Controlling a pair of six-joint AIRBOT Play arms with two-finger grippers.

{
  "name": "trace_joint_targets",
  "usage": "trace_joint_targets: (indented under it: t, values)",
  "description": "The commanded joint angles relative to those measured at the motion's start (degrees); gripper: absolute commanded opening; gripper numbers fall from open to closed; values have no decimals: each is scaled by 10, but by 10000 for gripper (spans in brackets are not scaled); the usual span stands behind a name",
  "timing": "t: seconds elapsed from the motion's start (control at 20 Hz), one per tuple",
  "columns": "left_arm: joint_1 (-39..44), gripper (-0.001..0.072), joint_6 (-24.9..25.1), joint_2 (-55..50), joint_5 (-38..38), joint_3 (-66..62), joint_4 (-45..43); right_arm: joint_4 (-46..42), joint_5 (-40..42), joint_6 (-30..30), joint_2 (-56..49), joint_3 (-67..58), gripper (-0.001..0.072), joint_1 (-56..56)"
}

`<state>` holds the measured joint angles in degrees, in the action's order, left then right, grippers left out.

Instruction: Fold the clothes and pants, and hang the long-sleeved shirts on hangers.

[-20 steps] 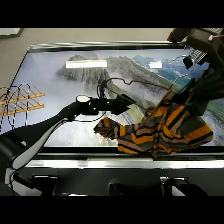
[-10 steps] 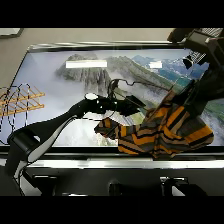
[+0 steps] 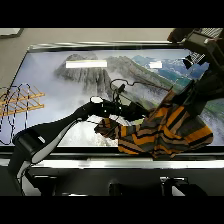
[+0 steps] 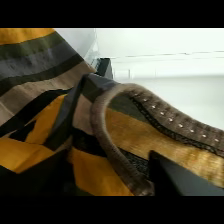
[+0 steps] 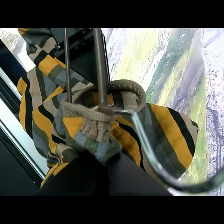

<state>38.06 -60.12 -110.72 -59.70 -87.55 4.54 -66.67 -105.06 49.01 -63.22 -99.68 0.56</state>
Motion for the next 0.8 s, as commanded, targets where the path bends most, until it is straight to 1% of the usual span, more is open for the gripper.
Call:
trace_joint_targets:
  t: [0.0,0.05,0.1,0.15,0.25,0.35,0.45,0.6,0.65,0.75]
  values:
    - [7,362,1,-8,25,-1,1,0,0,-1,0,0,29,1]
    - [7,323,1,-8,34,-1,6,0,0,-1,0,0,29,1]
    - [6,196,2,-8,40,-1,9,0,0,0,0,0,29,0]
    - [5,18,4,-8,43,-1,10,0,0,3,0,0,29,1]
    - [-3,22,8,-8,41,0,8,0,0,3,0,0,29,1]
    - [-24,20,7,-4,31,0,-13,-5,-1,30,0,0,29,1]
    - [-55,19,-12,10,27,0,-56,-28,-7,78,0,0,29,1]
    - [-101,19,-52,54,28,0,-152,-48,-7,153,0,0,28,1]
    - [-114,19,-68,73,28,0,-184,-48,-6,163,0,0,28,1]
    - [-135,18,-95,110,41,-1,-234,-50,4,164,0,0,28,1]
